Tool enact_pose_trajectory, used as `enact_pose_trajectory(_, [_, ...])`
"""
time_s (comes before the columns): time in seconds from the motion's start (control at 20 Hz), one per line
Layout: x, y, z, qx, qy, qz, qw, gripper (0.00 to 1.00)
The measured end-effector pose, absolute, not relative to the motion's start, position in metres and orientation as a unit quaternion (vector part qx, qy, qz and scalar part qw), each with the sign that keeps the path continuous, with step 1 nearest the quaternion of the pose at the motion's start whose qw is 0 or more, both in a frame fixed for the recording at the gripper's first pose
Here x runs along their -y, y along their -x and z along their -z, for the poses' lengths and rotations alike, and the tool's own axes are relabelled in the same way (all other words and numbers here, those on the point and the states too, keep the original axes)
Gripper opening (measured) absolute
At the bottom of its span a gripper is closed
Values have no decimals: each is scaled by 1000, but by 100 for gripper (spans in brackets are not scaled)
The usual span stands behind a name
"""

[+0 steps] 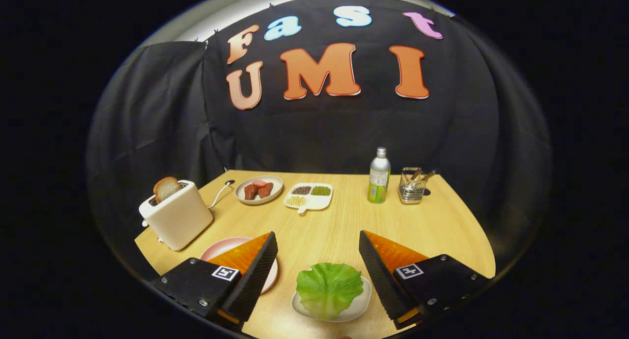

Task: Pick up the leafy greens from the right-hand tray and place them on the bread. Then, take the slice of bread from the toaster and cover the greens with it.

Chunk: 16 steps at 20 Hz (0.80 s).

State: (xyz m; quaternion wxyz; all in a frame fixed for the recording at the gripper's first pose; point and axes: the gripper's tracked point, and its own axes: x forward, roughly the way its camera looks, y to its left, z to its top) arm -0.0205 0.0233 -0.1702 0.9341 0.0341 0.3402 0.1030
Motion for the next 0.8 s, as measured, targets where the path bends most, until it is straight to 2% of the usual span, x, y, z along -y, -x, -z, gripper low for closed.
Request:
enact_pose_trajectory(0.15, [-29, 31, 201, -400, -44, -120, 908, 100])
enact_pose_trajectory(0.6, [-35, 58, 266, -511, 0, -128, 850, 99])
enact_pose_trajectory(0.8, [-28, 63, 295, -545, 9, -113, 831, 98])
